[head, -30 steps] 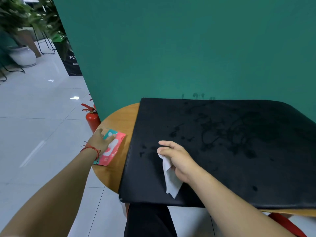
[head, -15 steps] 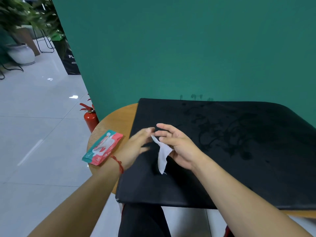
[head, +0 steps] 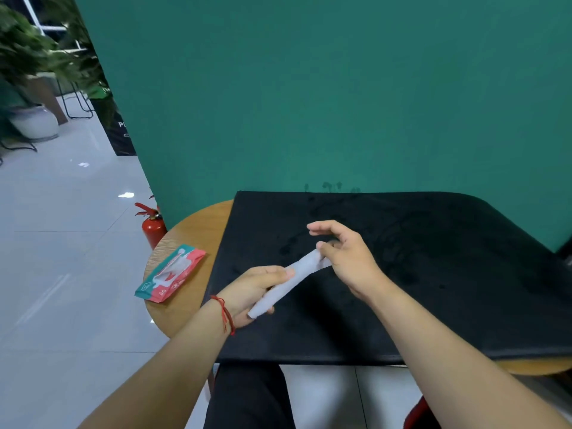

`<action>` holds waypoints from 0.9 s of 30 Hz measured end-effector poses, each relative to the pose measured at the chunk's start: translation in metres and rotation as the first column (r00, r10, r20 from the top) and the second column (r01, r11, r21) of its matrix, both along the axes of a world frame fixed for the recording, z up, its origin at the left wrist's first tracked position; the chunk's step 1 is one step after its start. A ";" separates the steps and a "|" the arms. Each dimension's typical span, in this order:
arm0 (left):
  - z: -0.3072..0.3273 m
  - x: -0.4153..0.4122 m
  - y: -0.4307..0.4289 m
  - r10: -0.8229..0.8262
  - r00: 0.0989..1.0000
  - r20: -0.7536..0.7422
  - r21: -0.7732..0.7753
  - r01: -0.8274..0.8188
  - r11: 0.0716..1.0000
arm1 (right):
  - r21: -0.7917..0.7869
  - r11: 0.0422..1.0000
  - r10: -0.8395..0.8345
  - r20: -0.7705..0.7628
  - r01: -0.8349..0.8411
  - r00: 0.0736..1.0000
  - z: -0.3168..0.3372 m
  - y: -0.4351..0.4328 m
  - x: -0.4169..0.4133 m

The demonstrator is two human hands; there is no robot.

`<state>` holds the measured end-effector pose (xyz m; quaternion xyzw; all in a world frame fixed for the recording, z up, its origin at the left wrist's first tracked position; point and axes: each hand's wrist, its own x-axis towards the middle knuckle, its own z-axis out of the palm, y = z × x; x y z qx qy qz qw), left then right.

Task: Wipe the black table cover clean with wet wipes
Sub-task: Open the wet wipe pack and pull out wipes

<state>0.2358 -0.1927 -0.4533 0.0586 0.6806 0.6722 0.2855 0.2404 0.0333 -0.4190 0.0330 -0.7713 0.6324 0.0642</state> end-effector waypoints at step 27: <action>0.039 -0.013 0.002 0.350 0.878 -0.327 -0.023 -0.378 0.926 | -0.085 0.980 -0.161 0.194 0.180 0.968 -0.056 0.028 0.014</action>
